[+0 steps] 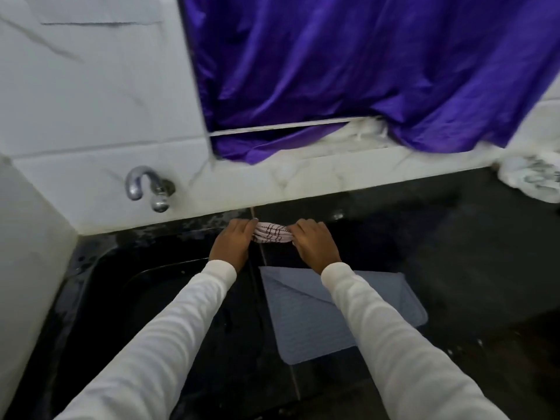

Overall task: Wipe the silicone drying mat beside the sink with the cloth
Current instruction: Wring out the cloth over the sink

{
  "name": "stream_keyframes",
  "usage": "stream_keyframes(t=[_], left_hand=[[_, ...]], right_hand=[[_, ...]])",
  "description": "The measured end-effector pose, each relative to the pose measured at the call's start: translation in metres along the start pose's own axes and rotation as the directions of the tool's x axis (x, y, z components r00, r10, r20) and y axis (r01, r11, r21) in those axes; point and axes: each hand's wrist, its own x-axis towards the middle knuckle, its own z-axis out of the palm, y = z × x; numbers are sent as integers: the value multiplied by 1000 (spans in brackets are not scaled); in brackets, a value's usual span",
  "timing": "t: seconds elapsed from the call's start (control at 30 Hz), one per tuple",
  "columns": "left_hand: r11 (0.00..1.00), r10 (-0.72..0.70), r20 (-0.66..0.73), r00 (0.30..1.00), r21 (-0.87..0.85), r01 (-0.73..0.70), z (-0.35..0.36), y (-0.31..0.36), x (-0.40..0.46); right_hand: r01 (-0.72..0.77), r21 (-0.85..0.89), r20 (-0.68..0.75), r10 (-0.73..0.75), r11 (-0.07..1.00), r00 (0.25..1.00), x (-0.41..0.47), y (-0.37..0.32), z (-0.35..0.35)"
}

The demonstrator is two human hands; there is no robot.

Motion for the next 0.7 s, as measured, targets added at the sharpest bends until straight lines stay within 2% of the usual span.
stream_keyframes(t=[0.17,0.33,0.53,0.7], left_hand=[[974,162,23,986,-166,-156,27,64,56],[901,341,4,940,-286,-326,44,135,94],[812,488,12,873,-373,-449,81,207,120],[747,586,81,806,-442,-498,120,266,151]], right_hand=[[-205,12,-5,205,979,979,-60,59,-21],[-401,-29,-25,400,916,916,-120,106,-42],[-501,-60,-35,500,863,865,-181,152,-50],[-577,-27,-13,577,816,817,-223,190,-38]])
